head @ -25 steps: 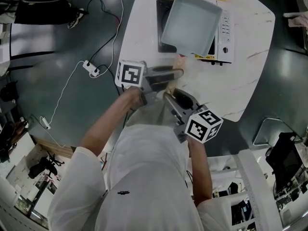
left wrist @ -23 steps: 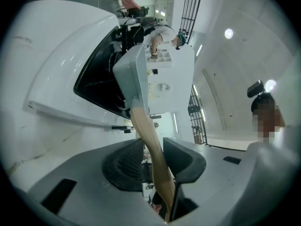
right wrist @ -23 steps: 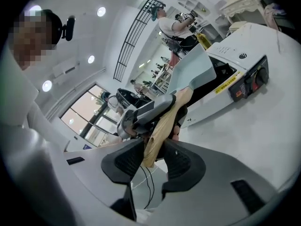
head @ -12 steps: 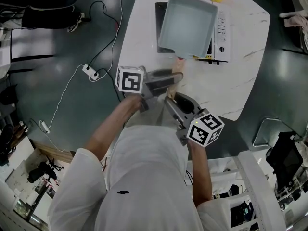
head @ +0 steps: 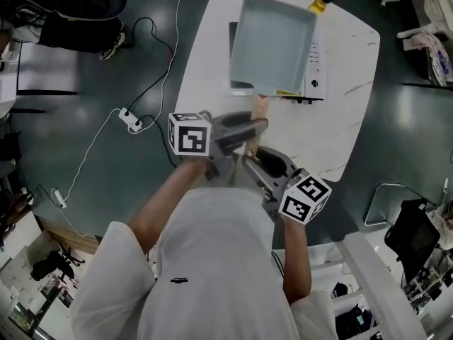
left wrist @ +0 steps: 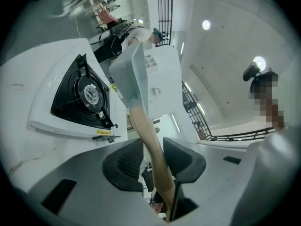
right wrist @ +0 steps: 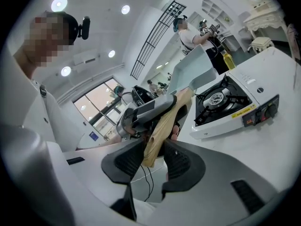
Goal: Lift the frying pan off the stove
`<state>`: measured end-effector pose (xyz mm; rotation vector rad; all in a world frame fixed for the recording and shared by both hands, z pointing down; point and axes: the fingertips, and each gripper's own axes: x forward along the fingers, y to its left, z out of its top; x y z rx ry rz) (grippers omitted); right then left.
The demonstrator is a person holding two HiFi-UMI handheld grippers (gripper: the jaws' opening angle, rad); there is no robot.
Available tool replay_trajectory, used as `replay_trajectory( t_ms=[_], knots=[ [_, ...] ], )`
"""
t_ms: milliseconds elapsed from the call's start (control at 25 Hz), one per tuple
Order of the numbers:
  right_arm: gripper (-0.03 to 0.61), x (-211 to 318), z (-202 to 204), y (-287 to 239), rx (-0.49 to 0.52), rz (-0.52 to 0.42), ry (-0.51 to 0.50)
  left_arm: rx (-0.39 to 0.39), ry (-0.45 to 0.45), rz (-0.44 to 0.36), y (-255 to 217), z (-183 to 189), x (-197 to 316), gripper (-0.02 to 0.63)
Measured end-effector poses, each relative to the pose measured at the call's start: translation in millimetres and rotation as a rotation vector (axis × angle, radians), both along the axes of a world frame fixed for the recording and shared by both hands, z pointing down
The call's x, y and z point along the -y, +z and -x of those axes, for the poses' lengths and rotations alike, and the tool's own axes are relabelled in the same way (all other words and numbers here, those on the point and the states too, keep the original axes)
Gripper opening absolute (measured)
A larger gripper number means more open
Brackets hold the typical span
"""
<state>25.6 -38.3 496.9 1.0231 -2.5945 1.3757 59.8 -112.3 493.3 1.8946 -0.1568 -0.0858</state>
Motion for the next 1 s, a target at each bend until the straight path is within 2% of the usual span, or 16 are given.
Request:
replay_trajectory(
  t_ms=[600, 1000],
  knots=[
    [0.137, -16, 18, -85, -0.013, -0.166, -0.065, -0.069, -0.084, -0.116, -94, 24, -15, 0.127],
    [0.137, -22, 25, -109, -0.003, -0.221, -0.095, -0.085, -0.115, -0.166, -122, 35, -20, 0.126]
  ],
)
